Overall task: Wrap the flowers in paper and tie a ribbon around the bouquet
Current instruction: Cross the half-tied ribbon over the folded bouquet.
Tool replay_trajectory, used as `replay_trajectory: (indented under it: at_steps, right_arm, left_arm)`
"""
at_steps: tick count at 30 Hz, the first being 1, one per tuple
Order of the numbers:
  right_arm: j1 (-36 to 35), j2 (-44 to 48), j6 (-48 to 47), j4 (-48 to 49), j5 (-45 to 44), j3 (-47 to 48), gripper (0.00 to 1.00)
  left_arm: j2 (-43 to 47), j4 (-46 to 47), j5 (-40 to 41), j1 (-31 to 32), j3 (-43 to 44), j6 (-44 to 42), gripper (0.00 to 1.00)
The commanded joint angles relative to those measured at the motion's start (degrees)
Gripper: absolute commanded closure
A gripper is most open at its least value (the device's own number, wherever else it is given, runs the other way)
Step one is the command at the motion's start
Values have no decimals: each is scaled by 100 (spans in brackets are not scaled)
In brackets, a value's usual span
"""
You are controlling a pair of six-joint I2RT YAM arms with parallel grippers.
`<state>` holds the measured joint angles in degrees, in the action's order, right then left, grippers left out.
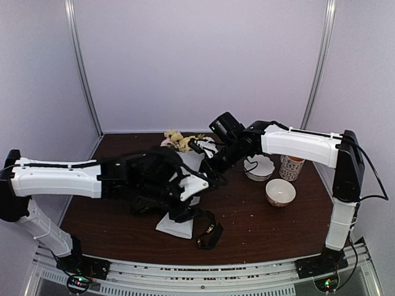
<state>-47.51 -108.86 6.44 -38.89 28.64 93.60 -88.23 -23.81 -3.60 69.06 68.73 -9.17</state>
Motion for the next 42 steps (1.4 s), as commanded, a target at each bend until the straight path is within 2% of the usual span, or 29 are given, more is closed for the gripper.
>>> replay_trajectory:
  at_steps: [1,2,4,6,8,12,15,18,22,25,26,30,32,33,35,39,42]
  right_arm:
    - [-81,249,256,379,178,-64,100]
    - [-97,282,350,526,226,-171,100]
    - [-141,355,528,851,365,-350,100]
    - [-194,418,669,1103,492,-455,100]
    - [-250,439,742,1202,534,-472,100]
    - [-345,494,923,1487,610,-571,100]
    - [-364,492,1054,1632,631,-619,100]
    - [-373,427,1130,1708,725,-609,100]
    - [-382,338,1160,1866,960,-571,100]
    - [-375,240,1044,1663,963,-405,100]
    - [-375,207,1000,1602,959,-364,100]
    - [-383,135,982,1577,1034,-332,100]
    - [-381,136,975,1597,1090,-356,100]
    - [-382,142,974,1620,1097,-372,100]
    - [-382,146,966,1643,1095,-380,100]
    - [-395,73,1002,1668,1163,-291,96]
    - [-493,45,913,1675,1218,-179,92]
  left_arm:
    - [1266,2043,947,-891,-1666,979,43]
    - [1487,2513,1177,-1062,-2143,1126,41]
    - [1730,3322,1119,-1296,-2864,1139,24]
    - [1750,3543,829,-1360,-3075,984,14]
    - [1565,3378,401,-1384,-3037,765,9]
    - [1085,3380,440,-1710,-3123,894,10]
    - [974,3683,62,-1938,-3273,863,15]
    - [755,3608,-39,-1940,-3190,712,25]
    - [403,3566,-118,-1946,-3028,536,30]
    - [211,3466,-395,-1970,-2883,432,32]
    - [161,3475,-446,-1986,-2871,399,35]
    - [65,3519,-265,-2120,-2843,462,74]
    - [97,3617,-374,-2167,-2883,473,87]
    - [103,3682,-416,-2168,-2902,469,90]
    - [56,3766,-407,-2168,-2906,469,91]
    - [-194,3825,-373,-2167,-2783,470,100]
    - [-249,4053,-180,-2168,-2838,557,100]
